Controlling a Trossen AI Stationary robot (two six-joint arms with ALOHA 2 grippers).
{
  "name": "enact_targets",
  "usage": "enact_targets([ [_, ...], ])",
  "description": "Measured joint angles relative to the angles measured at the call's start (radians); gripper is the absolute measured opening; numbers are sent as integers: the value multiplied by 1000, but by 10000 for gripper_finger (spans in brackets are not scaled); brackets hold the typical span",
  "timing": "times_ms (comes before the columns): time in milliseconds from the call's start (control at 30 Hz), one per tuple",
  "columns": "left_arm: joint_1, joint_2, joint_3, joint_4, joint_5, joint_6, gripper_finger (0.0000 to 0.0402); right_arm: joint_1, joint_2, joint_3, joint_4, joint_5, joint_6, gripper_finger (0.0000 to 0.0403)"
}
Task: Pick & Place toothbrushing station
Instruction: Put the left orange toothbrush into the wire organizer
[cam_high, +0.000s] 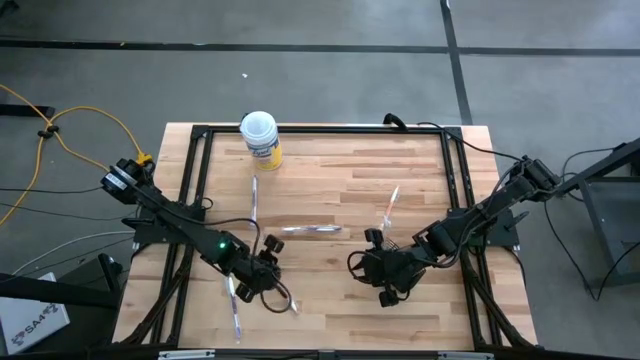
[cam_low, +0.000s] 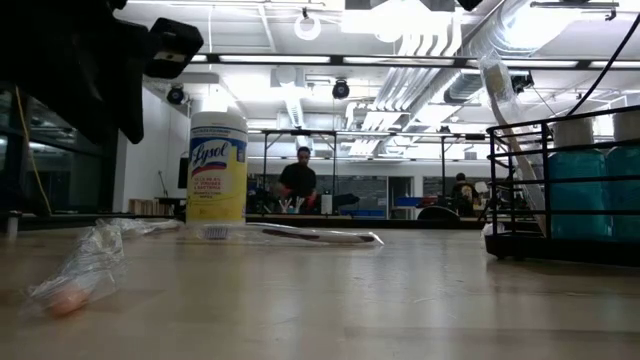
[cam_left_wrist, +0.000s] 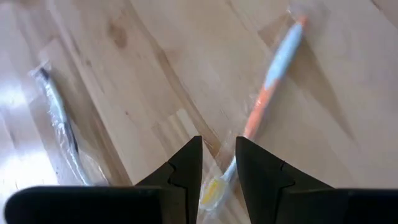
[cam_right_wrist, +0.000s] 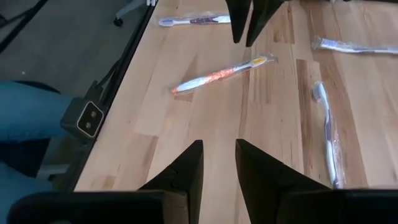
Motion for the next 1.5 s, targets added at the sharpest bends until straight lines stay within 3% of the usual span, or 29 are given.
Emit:
enact_targets([
  [233,17,3,0,6,86,47,94,0,0,0,1,4,69,86],
  [600,17,124,0,91,133,171,161,-1,0,0,29,2,71,86],
  [1000,0,208,-1,213,136,256,165,-1,0,0,30,0,70,86],
  [1500,2,275,3,238,170,227,165,0,0,0,35,-7,72,86],
])
